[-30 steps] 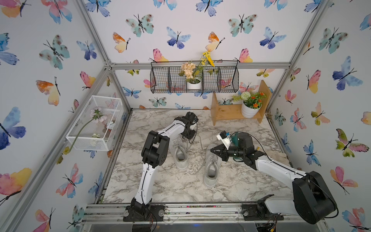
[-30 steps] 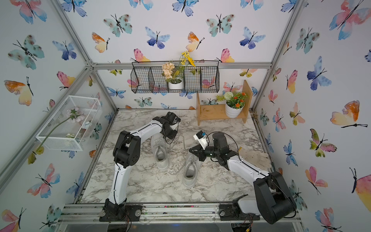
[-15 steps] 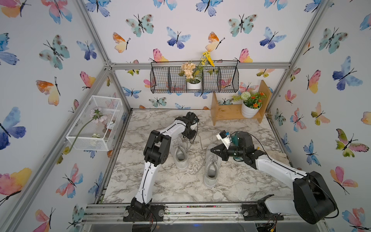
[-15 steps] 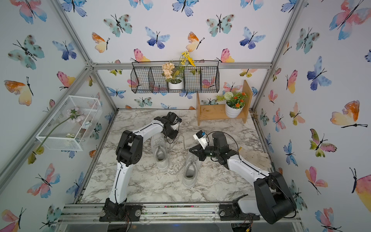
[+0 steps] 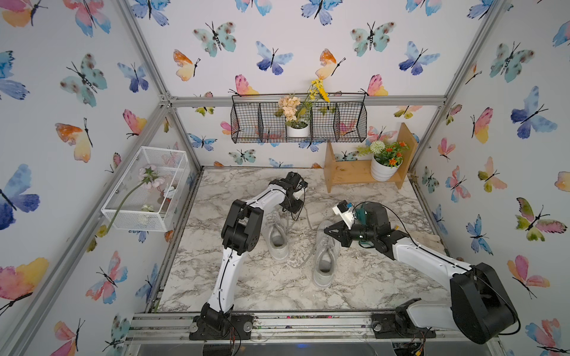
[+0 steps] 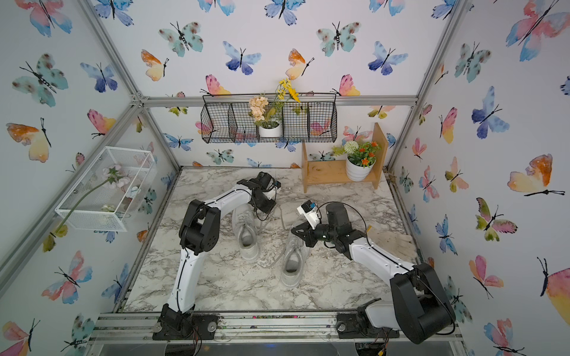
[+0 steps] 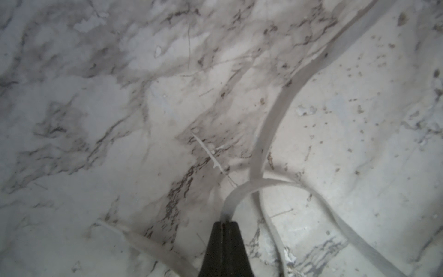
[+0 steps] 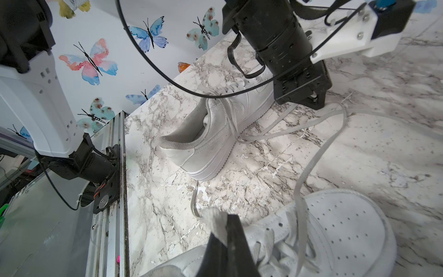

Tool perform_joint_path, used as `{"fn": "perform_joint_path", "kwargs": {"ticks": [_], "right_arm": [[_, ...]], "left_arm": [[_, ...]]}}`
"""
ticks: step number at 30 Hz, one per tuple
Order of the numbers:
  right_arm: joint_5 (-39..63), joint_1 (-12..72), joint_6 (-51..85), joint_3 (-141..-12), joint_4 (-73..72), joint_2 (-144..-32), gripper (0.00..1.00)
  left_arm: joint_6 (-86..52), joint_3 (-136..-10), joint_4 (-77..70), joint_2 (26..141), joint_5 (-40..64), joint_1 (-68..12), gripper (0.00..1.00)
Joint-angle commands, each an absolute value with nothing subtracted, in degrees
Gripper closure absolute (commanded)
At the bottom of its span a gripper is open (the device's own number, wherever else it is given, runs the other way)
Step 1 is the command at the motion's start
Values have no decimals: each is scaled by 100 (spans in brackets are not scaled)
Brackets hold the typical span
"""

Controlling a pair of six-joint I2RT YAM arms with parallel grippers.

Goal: Tie the shoes
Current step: Wrap the shoelace around the shoelace.

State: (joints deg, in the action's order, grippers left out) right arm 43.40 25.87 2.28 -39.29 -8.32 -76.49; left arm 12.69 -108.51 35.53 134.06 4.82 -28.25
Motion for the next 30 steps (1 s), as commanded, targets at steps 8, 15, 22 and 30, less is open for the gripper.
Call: {"fn": "perform_joint_path", "kwargs": {"ticks": [8, 15, 22, 30], "right_arm": [[3888, 2610, 411, -4087, -783, -7508, 98], [3565, 2606, 581, -4113, -719, -7488, 98], [3607, 2605, 564, -4096, -749, -7489, 98], [3544, 2607, 565, -4131, -690, -7418, 98]], "left_arm": [[790, -9343, 2913, 11527, 496, -2763, 100], [333, -7862, 2458, 9360, 402, -2759, 100], [213, -6466, 1530, 7998, 739, -2782, 100], [691, -7965, 2696, 9876, 793, -2777, 68]]}}
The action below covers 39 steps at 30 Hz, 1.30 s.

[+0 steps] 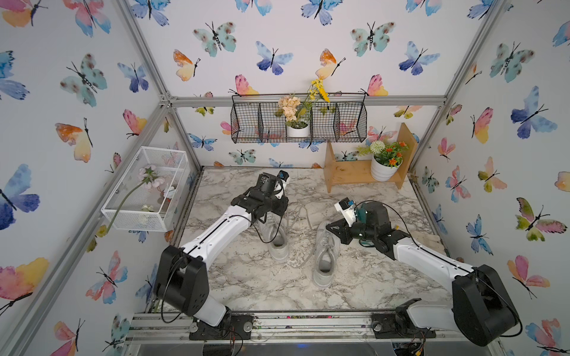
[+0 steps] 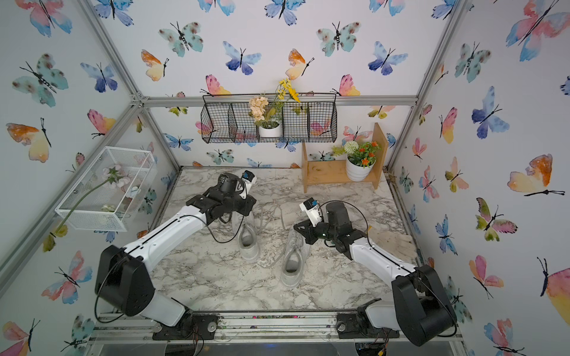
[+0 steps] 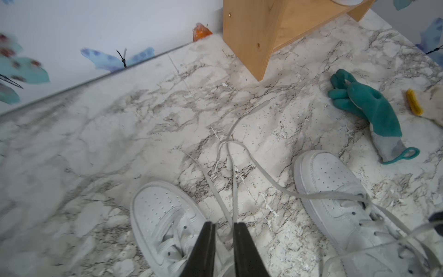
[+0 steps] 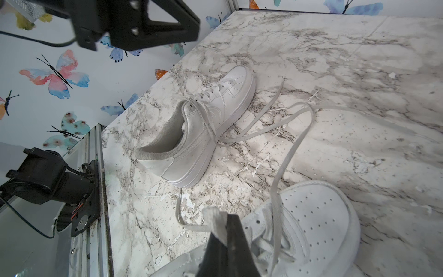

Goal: Tie the shoes
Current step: Wrap the shoelace around the shoelace.

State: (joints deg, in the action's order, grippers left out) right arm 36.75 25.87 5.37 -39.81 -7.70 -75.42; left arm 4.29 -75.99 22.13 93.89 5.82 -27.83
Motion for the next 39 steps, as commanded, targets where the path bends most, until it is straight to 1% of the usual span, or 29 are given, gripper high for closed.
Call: {"fn": "perform_joint_path", "kwargs": {"ticks": [1, 5, 7, 12, 16, 24, 32, 39], "right_arm": [[3551, 2610, 561, -4147, -681, -7427, 98], [3560, 2608, 568, -4123, -668, -7428, 98], [3552, 2610, 579, -4105, -678, -7410, 98], [3501, 2609, 556, -4096, -624, -7393, 98], [3489, 2610, 560, -4072, -624, -7401, 98], [3480, 2608, 567, -4069, -611, -7418, 98], [3472, 2607, 579, -4087, -609, -7438, 98], [3472, 2603, 586, -4096, -589, -7419, 98]], "left_arm": [[775, -8131, 2736, 10104, 829, -2780, 64], [1063, -8814, 3020, 10917, 875, -2778, 56], [1172, -9154, 3150, 11290, 889, -2771, 54], [1360, -10021, 3522, 12231, 906, -2744, 54], [1435, -10464, 3694, 12706, 879, -2738, 56], [1453, -10687, 3674, 13118, 890, -2742, 57], [1429, -10772, 3637, 13374, 680, -2742, 63], [1366, -10859, 3571, 13557, 608, -2742, 65]]}}
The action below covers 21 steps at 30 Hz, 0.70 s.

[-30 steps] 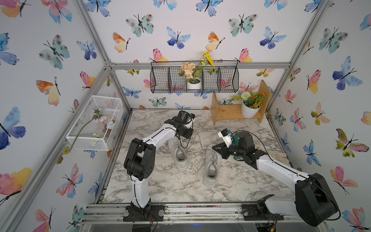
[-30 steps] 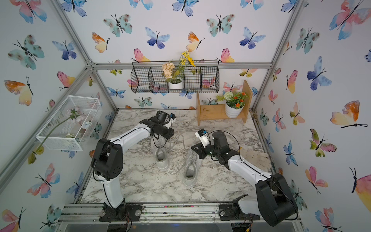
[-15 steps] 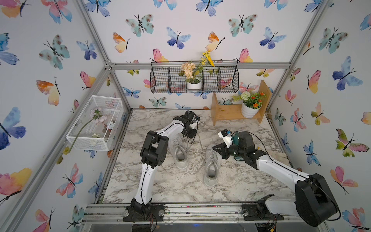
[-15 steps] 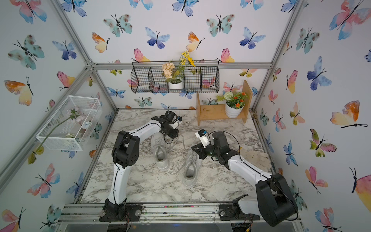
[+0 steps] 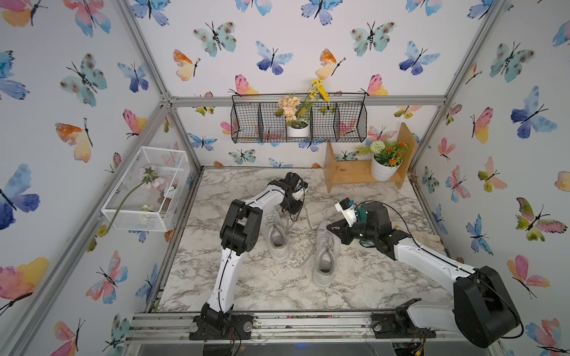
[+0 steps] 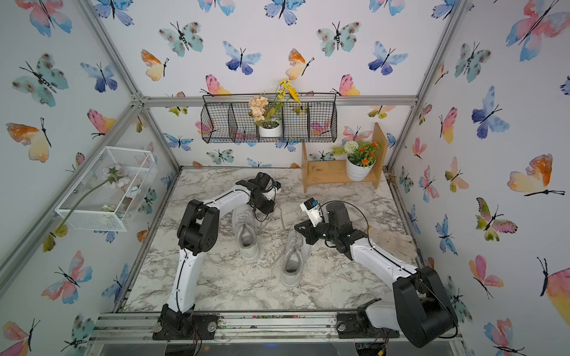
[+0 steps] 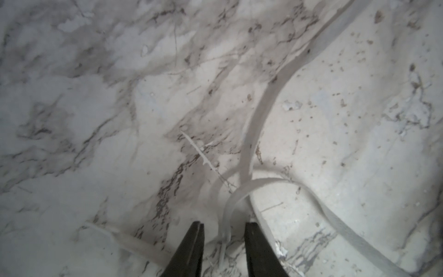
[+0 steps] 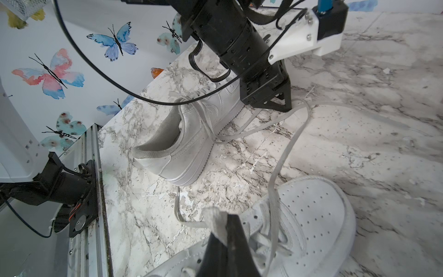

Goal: Tie the shoes
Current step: Wrap the shoelace around the shoelace.

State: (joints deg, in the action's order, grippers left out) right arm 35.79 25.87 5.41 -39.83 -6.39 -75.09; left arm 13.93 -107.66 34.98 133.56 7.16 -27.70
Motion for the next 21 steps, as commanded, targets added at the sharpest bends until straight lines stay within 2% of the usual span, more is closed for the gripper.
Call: {"fn": "perform_joint_path", "kwargs": {"ticks": [1, 7, 14, 21], "right_arm": [[3463, 2608, 582, -4096, -581, -7411, 98], [3437, 2605, 578, -4096, -538, -7383, 98], [3380, 2604, 675, -4104, -566, -7384, 98], [3194, 2609, 860, -4143, -636, -7313, 98]], "left_arm": [[1354, -10879, 3559, 13570, 615, -2744, 65], [1297, -10969, 3425, 13700, 592, -2808, 65], [1226, -10762, 3164, 13397, 396, -2813, 100], [1144, -9551, 2639, 11648, 556, -2790, 100]]}}
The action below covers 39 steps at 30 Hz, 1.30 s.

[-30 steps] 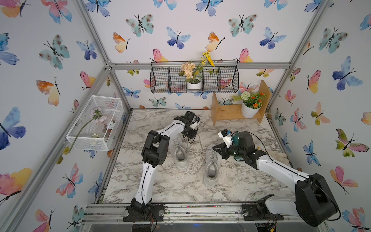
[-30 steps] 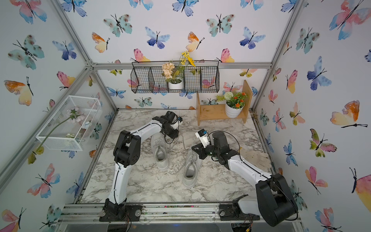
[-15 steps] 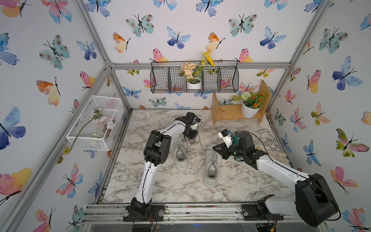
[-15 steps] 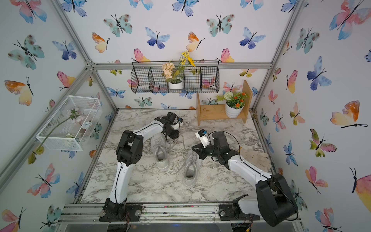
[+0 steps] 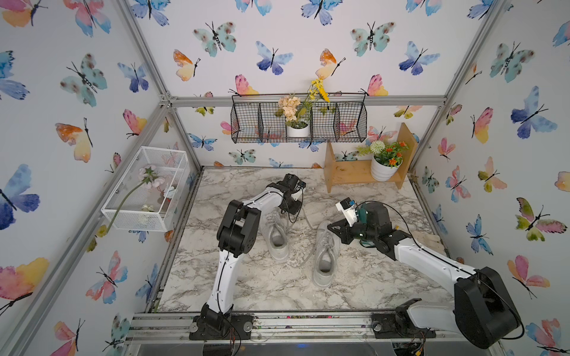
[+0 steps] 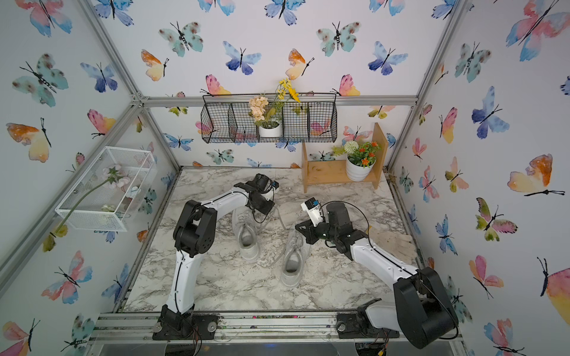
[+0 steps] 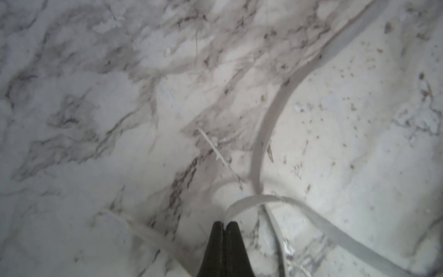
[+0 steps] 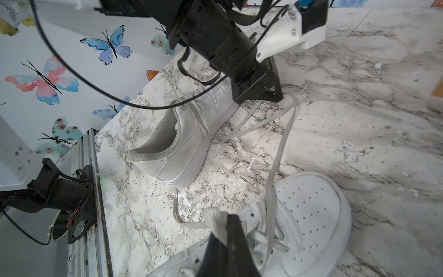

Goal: Tie the shoes
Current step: Wrap the shoelace around the shoelace.

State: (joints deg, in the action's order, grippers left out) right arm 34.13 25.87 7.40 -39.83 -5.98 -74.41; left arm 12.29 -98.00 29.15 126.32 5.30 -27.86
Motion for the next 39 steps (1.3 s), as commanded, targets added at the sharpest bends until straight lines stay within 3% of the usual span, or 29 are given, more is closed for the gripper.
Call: {"fn": "perform_joint_path", "kwargs": {"ticks": [1, 12, 20, 25, 30, 39], "right_arm": [[3169, 2602, 886, -4164, -612, -7307, 98], [2832, 2594, 1132, -4443, -246, -7277, 98], [2886, 2593, 1161, -4582, -158, -7329, 98], [2986, 2593, 1160, -4605, -228, -7479, 98], [3113, 2593, 1210, -4683, -328, -7593, 98], [3126, 2593, 1133, -4563, -392, -7594, 98]], "left_arm": [[1115, -9344, 2607, 11359, 580, -2793, 100], [406, -6963, 2592, 8133, 763, -3104, 100], [-129, -6293, 2787, 6270, 317, -4658, 100], [-499, -6516, 2804, 6187, -168, -5937, 100], [-423, -7038, 2737, 6860, -551, -7137, 100], [-424, -7031, 1411, 7915, 313, -7344, 100]]}}
